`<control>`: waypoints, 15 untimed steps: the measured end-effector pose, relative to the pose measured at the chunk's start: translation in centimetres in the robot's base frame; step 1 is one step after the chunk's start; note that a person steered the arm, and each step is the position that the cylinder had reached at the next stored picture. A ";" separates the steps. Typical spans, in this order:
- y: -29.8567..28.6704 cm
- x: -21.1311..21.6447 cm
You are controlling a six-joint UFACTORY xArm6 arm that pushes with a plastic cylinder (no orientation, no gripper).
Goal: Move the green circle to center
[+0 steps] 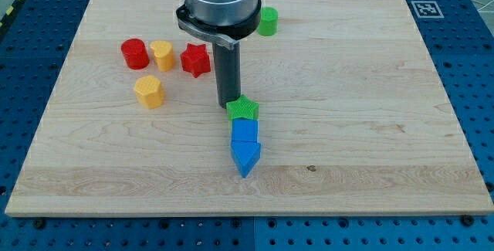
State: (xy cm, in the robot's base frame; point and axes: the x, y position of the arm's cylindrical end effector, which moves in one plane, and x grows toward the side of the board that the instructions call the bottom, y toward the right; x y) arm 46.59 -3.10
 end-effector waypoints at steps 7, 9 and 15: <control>1.2 -22.1; 5.3 -21.4; 8.7 -15.4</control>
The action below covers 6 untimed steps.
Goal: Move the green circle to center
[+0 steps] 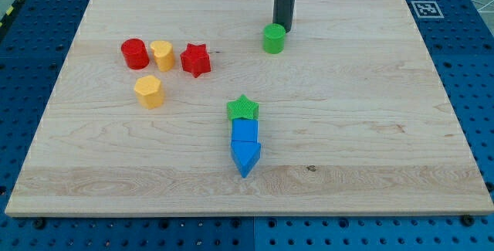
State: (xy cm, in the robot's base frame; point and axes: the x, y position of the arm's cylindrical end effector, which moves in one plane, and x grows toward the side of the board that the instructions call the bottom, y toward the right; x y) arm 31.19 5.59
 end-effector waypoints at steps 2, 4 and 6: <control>-1.1 3.8; -2.7 7.9; -4.2 7.9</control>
